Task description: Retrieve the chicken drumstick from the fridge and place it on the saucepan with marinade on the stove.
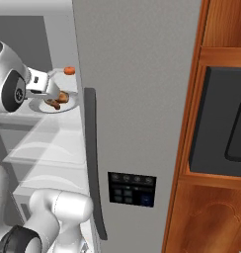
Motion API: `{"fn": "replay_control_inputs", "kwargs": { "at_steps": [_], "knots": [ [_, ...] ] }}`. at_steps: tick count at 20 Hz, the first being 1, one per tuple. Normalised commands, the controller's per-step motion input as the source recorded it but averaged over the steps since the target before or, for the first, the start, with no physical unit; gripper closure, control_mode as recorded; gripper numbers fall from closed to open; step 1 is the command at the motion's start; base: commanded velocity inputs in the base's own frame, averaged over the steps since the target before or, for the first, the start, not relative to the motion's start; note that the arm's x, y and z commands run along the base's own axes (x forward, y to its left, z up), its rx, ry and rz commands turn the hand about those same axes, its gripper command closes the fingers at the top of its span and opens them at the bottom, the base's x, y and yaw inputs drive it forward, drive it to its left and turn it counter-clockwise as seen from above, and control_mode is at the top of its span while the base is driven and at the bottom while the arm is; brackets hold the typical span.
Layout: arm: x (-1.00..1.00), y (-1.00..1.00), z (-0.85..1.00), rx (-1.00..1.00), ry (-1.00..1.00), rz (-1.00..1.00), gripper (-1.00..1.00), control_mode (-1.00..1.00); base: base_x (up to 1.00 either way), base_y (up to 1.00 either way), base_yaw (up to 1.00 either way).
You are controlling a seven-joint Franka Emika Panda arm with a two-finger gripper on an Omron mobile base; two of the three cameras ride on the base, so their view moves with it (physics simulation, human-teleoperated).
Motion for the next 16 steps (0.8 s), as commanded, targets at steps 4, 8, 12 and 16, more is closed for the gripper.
{"fn": "replay_control_inputs", "kwargs": {
  "at_steps": [4, 8, 12, 16],
  "knots": [
    [0.2, 0.12, -0.16, 0.0, 0.0, 0.0, -1.0, -1.0, 0.0, 0.0, 0.0],
    [0.15, 0.04, -0.34, 0.0, 0.0, 0.0, -1.0, -1.0, 0.0, 0.0, 0.0],
    [0.22, 0.01, -0.3, 0.0, 0.0, 0.0, -1.0, -1.0, 0.0, 0.0, 0.0],
    [0.31, 0.0, -0.15, 0.0, 0.0, 0.0, -1.0, -1.0, 0.0, 0.0, 0.0]
  ]
}}
